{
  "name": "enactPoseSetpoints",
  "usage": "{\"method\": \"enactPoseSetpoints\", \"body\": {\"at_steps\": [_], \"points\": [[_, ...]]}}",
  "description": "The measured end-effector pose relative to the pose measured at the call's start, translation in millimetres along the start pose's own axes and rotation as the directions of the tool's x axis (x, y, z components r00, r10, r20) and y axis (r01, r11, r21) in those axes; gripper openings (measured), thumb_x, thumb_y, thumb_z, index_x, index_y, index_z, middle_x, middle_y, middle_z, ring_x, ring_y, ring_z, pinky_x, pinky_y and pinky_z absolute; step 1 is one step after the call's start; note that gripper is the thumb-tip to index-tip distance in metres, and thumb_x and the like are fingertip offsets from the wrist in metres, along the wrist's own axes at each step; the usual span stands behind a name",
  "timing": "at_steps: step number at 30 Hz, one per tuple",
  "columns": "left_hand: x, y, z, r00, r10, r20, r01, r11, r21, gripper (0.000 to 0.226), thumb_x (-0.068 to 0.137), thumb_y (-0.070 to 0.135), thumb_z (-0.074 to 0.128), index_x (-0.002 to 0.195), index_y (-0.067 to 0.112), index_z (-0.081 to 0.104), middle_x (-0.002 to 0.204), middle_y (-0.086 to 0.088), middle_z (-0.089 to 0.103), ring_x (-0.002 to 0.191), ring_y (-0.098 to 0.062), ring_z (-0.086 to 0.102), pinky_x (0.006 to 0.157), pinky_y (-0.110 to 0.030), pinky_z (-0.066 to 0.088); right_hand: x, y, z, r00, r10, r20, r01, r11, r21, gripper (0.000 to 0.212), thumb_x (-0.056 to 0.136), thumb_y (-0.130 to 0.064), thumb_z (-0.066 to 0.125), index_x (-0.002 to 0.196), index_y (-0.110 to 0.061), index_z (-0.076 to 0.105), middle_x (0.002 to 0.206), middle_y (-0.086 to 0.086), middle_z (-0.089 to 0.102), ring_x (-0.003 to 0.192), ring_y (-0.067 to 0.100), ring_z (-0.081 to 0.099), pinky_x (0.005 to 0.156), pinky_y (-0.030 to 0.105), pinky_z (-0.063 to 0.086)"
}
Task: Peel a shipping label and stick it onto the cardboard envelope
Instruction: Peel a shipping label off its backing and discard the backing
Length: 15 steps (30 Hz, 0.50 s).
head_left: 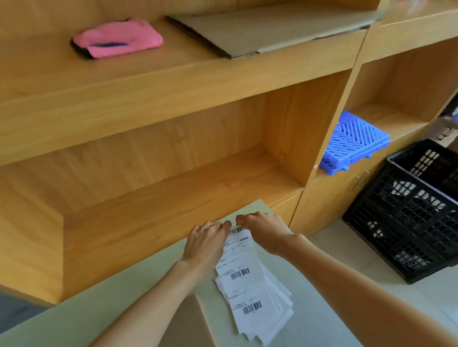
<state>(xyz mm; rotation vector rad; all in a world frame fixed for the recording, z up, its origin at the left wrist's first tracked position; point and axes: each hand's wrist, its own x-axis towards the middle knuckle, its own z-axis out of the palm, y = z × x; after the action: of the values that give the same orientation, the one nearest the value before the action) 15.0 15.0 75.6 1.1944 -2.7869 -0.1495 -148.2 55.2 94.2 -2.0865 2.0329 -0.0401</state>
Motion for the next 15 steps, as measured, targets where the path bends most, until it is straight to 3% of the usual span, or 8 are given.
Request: {"method": "enactPoseSetpoints", "body": {"at_steps": [3,8,10,15], "points": [[0,-8,-36,0.997,-0.013,-0.077,0.014,1.000,0.013,0.031,0.097,0.003,0.044,0.123,0.020,0.049,0.104,0.005,0.066,0.100,-0.022,0.057,0.076,-0.032,0.030,1,-17,-37,0.997,-0.042,-0.072,0.041,0.999,-0.021,0.039,0.093,0.007,0.043,0.120,-0.020,0.053,0.111,0.004,0.070,0.087,0.031,0.067,0.061,0.036,0.045],[-10,-22,-100,0.979,-0.031,-0.202,0.038,0.999,0.027,0.037,0.090,-0.003,0.051,0.120,0.019,0.051,0.093,0.005,0.070,0.091,-0.020,0.063,0.080,-0.033,0.037,-5,-53,-98,0.972,-0.118,-0.201,0.105,0.992,-0.073,0.048,0.086,0.014,0.041,0.123,-0.016,0.049,0.111,0.004,0.066,0.079,0.032,0.062,0.059,0.035,0.038],[-16,-27,-131,0.966,-0.034,-0.255,0.047,0.998,0.044,0.035,0.087,-0.005,0.052,0.113,0.017,0.055,0.084,0.004,0.070,0.083,-0.020,0.064,0.076,-0.033,0.037,-8,-67,-123,0.954,-0.138,-0.268,0.124,0.990,-0.070,0.050,0.086,0.013,0.044,0.124,-0.019,0.048,0.110,0.003,0.067,0.081,0.030,0.065,0.057,0.035,0.042],[-37,-39,-210,0.918,-0.016,-0.397,0.065,0.992,0.109,0.021,0.089,0.000,0.059,0.095,0.020,0.056,0.069,0.008,0.068,0.057,-0.014,0.055,0.071,-0.030,0.043,-20,-107,-188,0.898,-0.173,-0.404,0.171,0.984,-0.042,0.024,0.095,-0.005,0.053,0.109,-0.024,0.046,0.098,-0.003,0.067,0.071,0.024,0.062,0.053,0.031,0.040]]}}
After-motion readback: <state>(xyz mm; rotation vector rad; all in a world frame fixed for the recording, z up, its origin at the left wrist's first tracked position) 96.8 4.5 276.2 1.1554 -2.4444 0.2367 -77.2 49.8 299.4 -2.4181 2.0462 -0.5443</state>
